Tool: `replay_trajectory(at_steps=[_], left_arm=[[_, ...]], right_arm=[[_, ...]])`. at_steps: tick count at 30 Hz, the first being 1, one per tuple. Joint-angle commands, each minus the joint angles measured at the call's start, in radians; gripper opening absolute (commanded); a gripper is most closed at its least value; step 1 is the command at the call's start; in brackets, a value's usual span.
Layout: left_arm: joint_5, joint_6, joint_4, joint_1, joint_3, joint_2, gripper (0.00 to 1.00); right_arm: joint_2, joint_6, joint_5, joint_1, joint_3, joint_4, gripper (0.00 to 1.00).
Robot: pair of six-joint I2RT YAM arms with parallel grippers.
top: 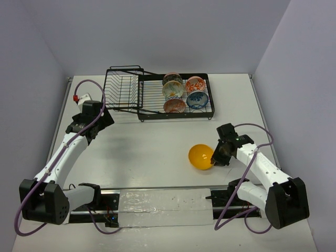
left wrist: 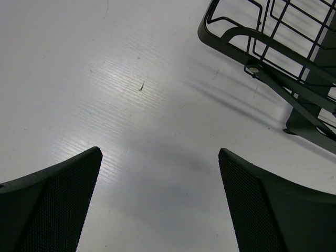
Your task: Load the bowls into the dish rack
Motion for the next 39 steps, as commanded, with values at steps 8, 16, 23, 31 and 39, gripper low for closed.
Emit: replay_trajectory(at_steps=[8, 16, 23, 31, 39], left_arm=[[-0.014, -0.004, 0.0, -0.011, 0.016, -0.015, 0.98], [-0.018, -0.004, 0.001, -0.011, 0.016, -0.009, 0.98], [-0.025, -0.006, 0.0, -0.011, 0.018, -0.007, 0.98], [-0.024, -0.004, 0.0, -0.011, 0.018, -0.001, 0.98], [-0.034, -0.007, -0.003, -0.011, 0.019, -0.003, 0.98]], right_arm=[[0.004, 0.024, -0.012, -0.006, -0.069, 0.087, 0.13], [0.013, 0.005, 0.002, -0.006, -0.026, 0.09, 0.0], [-0.017, -0.031, -0.034, -0.003, 0.024, 0.104, 0.0], [-0.059, -0.105, 0.004, 0.022, 0.21, 0.057, 0.0], [0.024, -0.157, 0.018, 0.062, 0.349, 0.051, 0.0]])
